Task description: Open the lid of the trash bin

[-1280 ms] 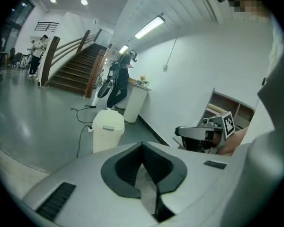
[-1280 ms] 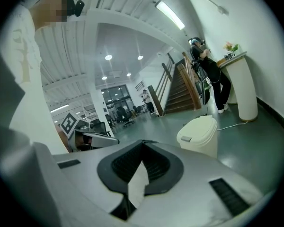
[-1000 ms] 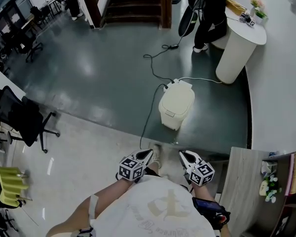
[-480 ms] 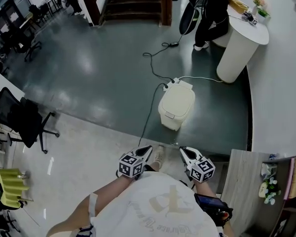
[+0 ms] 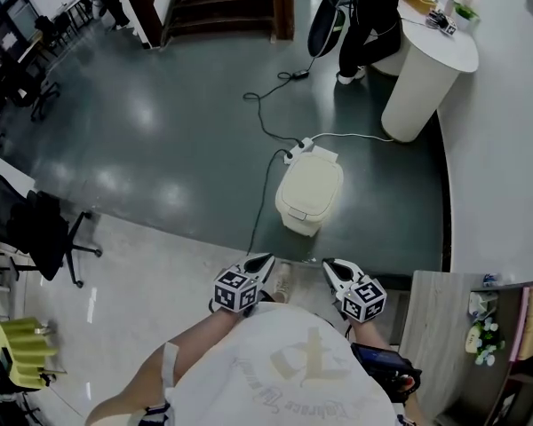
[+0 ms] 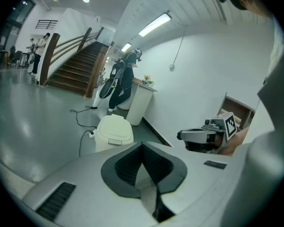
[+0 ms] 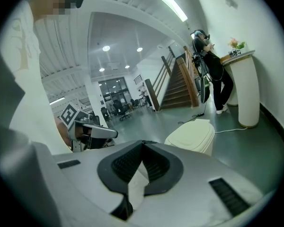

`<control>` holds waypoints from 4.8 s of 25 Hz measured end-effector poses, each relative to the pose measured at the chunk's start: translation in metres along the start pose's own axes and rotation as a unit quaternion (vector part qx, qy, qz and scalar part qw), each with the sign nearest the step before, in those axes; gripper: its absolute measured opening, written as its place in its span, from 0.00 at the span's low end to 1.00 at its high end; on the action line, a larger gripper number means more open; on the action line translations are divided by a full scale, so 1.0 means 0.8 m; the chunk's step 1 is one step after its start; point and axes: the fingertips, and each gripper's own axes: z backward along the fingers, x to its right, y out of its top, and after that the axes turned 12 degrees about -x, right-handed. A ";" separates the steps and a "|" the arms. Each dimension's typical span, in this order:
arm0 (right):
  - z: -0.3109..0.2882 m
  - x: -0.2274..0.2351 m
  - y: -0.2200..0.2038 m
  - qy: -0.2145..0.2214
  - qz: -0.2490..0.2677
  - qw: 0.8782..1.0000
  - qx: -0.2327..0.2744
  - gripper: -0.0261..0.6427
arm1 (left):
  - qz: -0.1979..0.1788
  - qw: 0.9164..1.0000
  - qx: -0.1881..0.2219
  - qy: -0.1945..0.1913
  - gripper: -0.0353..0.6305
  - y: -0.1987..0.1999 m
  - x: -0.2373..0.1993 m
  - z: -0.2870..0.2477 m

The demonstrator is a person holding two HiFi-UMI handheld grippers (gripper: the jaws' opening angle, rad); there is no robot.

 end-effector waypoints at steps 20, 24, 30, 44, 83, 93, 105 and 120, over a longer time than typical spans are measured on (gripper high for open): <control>-0.049 0.127 0.077 -0.068 -0.071 0.995 0.031 0.04 | -0.033 0.998 -0.026 -0.053 0.08 0.127 -0.076 -0.107; -0.060 0.151 0.094 -0.078 -0.090 0.992 0.047 0.05 | -0.050 0.995 -0.043 -0.069 0.08 0.146 -0.090 -0.134; -0.067 0.177 0.109 -0.105 -0.099 0.988 0.056 0.05 | -0.066 0.992 -0.070 -0.087 0.08 0.152 -0.107 -0.168; -0.072 0.190 0.099 -0.133 -0.098 0.985 0.043 0.05 | -0.110 0.980 -0.131 -0.106 0.08 0.118 -0.097 -0.215; -0.102 0.202 0.029 -0.070 -0.103 0.992 -0.025 0.05 | -0.168 0.947 -0.273 0.005 0.08 0.013 -0.144 -0.327; -0.099 0.205 0.019 -0.072 -0.113 0.991 -0.029 0.05 | -0.164 0.944 -0.287 0.021 0.08 0.006 -0.141 -0.332; -0.110 0.196 0.020 -0.064 -0.110 0.991 -0.037 0.05 | -0.212 0.934 -0.288 0.027 0.08 0.003 -0.144 -0.329; -0.110 0.189 0.021 -0.057 -0.102 0.992 -0.039 0.05 | -0.197 0.939 -0.280 0.027 0.08 -0.001 -0.140 -0.331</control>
